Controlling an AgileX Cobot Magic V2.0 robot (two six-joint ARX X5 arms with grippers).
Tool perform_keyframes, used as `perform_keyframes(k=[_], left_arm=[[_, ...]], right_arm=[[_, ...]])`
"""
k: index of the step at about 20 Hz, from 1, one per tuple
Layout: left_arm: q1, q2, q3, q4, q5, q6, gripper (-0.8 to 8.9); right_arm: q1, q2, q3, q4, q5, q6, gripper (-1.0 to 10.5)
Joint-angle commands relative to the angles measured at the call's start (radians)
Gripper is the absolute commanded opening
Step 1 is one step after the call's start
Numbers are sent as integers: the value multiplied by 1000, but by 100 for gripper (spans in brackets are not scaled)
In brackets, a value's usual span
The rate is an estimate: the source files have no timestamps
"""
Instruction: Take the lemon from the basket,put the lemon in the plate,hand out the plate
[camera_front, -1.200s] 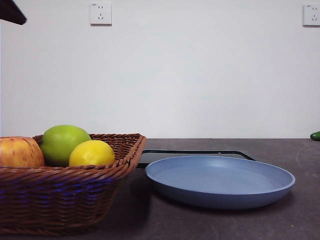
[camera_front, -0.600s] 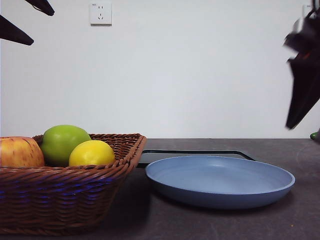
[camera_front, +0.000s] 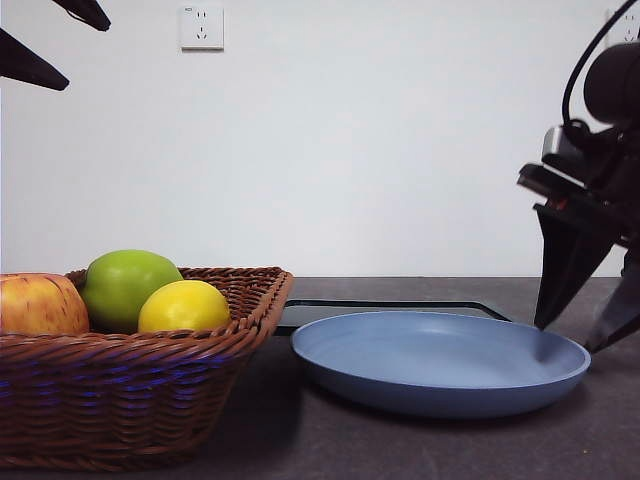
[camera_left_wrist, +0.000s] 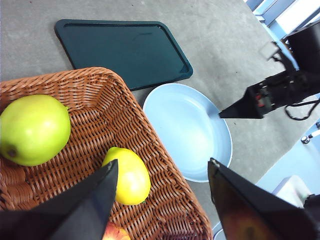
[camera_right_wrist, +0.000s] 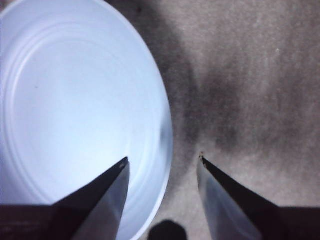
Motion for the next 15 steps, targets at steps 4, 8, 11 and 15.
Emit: perform_keyframes(k=[4,8,11,15], left_arm=[[-6,7,18,10,0,-13,314],[-6,7,18,10,0,-13,314],[-6,7,18,10,0,-13,314],[-6,7,18,9,-28,-14,313]], right_arm=[[4,58,16,24,-4,24,162],[4,66,16,28,-4,27,86],[4,66,16,28,-4,27,3],[-1,42,16,-1,-3,35,3]])
